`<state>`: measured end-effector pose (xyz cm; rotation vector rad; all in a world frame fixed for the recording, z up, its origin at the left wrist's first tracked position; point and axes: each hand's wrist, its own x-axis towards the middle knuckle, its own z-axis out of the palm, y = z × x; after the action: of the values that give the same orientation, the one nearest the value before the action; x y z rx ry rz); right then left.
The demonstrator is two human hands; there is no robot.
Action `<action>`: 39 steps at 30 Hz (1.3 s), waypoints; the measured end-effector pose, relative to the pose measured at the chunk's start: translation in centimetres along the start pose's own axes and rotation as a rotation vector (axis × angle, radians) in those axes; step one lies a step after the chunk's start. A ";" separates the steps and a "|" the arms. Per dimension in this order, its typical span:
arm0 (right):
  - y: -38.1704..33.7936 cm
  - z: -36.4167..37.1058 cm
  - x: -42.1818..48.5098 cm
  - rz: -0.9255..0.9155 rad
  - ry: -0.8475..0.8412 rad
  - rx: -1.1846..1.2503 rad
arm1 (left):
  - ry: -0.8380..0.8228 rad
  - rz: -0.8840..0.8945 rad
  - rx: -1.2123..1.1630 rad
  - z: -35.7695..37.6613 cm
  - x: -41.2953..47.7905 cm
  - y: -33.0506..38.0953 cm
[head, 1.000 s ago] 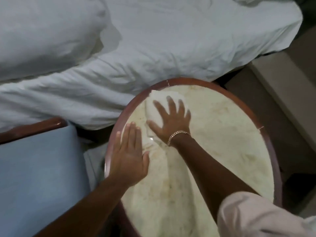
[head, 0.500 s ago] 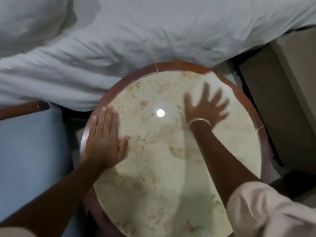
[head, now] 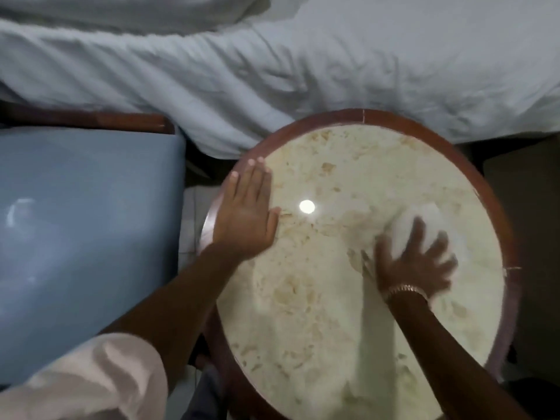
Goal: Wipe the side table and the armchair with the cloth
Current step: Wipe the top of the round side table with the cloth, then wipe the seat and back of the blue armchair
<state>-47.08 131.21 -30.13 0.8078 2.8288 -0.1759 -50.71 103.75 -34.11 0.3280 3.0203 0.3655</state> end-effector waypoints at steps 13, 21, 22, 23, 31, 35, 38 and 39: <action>-16.7 0.7 -21.7 -0.898 -0.391 -0.347 | 0.043 -0.589 0.038 -17.9 -25.2 -16.4; -42.6 7.0 -26.8 -1.118 -0.300 0.067 | 0.089 -0.956 0.209 -24.9 -39.9 -24.1; -45.1 8.7 -27.2 -1.074 -0.306 0.048 | 0.114 -0.965 0.243 -24.9 -40.6 -24.7; -46.6 10.3 -27.9 -1.045 -0.317 0.011 | 0.131 -0.978 0.271 -24.8 -41.3 -25.2; -33.3 11.9 -33.4 -1.594 -0.219 -0.304 | 0.084 -1.071 0.274 -25.7 -41.5 -25.2; -40.1 12.0 -29.3 -1.124 -0.106 -0.129 | 0.093 -1.089 0.270 -25.7 -41.3 -25.3; -44.8 14.0 -33.7 -1.151 -0.151 -0.080 | 0.107 -1.137 0.276 -25.3 -41.3 -25.4; -43.7 14.8 -35.4 -1.396 -0.125 -0.108 | 0.107 -1.161 0.270 -25.3 -41.2 -25.4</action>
<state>-38.67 73.85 -34.16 -1.2191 2.6578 -0.2233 -18.42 64.85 -13.60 -1.3856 2.7363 -0.1341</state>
